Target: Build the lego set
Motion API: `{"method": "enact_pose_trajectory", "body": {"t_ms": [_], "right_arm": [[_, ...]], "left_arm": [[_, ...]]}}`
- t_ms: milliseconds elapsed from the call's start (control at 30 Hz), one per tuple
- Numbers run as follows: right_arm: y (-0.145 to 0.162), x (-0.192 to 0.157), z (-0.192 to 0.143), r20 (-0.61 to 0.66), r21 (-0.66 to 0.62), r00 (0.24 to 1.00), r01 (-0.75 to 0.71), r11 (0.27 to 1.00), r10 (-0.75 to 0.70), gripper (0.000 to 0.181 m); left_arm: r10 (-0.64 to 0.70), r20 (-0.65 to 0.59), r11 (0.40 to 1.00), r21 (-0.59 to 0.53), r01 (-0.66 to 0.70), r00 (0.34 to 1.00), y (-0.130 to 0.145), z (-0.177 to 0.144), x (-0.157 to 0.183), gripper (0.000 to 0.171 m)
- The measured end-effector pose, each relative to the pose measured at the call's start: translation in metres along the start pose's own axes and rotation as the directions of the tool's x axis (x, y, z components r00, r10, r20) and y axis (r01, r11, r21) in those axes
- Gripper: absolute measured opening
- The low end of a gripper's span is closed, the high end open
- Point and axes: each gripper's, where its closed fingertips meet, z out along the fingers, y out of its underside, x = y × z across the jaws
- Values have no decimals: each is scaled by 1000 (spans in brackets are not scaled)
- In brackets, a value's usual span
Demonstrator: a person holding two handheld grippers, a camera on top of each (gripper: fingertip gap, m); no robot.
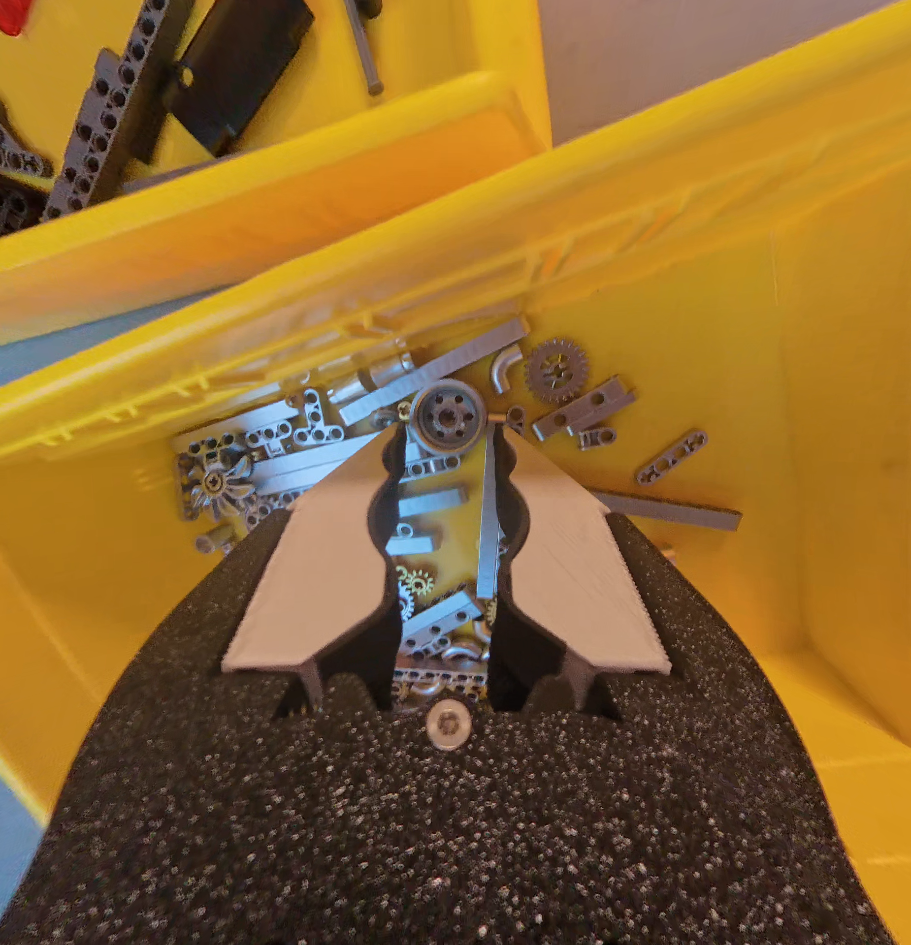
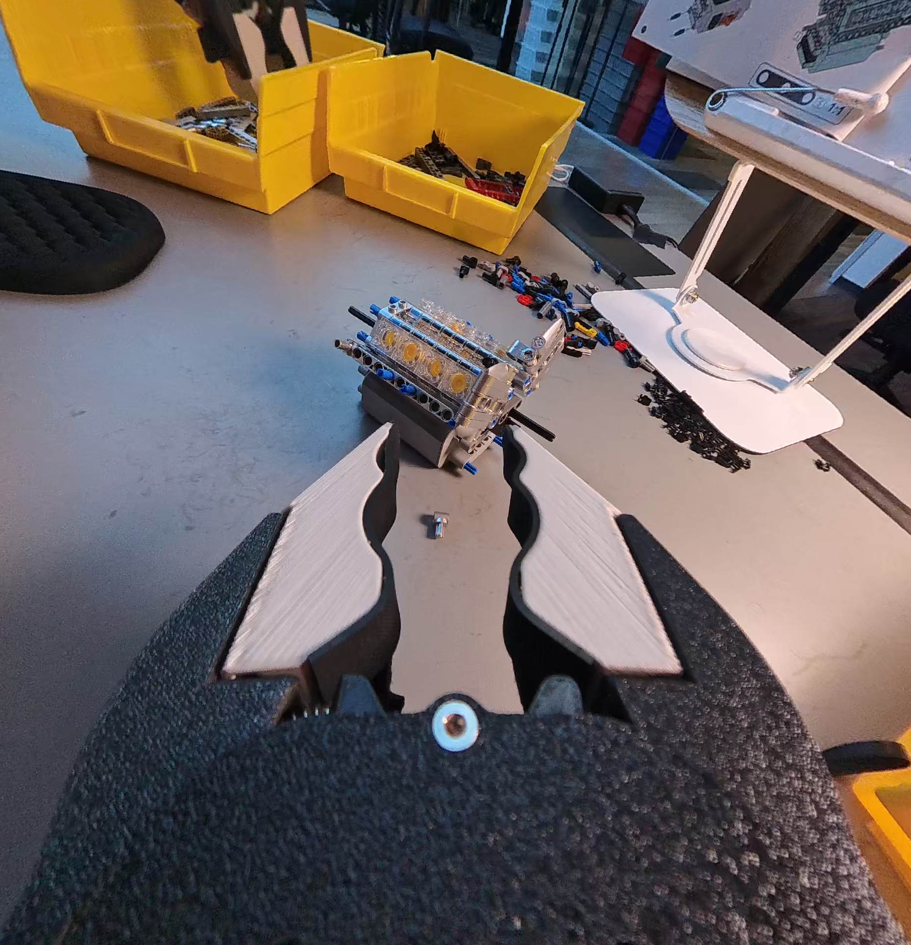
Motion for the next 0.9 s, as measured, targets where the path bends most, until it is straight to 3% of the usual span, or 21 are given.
{"method": "enact_pose_trajectory", "body": {"t_ms": [133, 300, 600, 767, 900], "right_arm": [[1, 1, -1, -6, 0, 1000, -6, 1000, 6, 40], [2, 2, -1, -3, -2, 1000, -12, 1000, 12, 40], [3, 0, 2, 3, -8, 1000, -8, 1000, 8, 40], [1, 0, 2, -3, -6, 1000, -1, 1000, 1, 40], [1, 2, 2, -9, -6, 1000, -4, 1000, 4, 40]], "left_arm": [[3, -32, 1000, -24, -4, 999, 5, 11, 6, 30], [-28, -90, 996, -86, 21, 996, 30, 0, 16, 30], [-60, -18, 992, -116, 57, 998, 57, -17, 10, 30], [-53, 67, 997, -50, 56, 996, 47, -27, 0, 32], [-1, 5, 1000, 0, 1, 1000, 29, -36, 30, 33]]}}
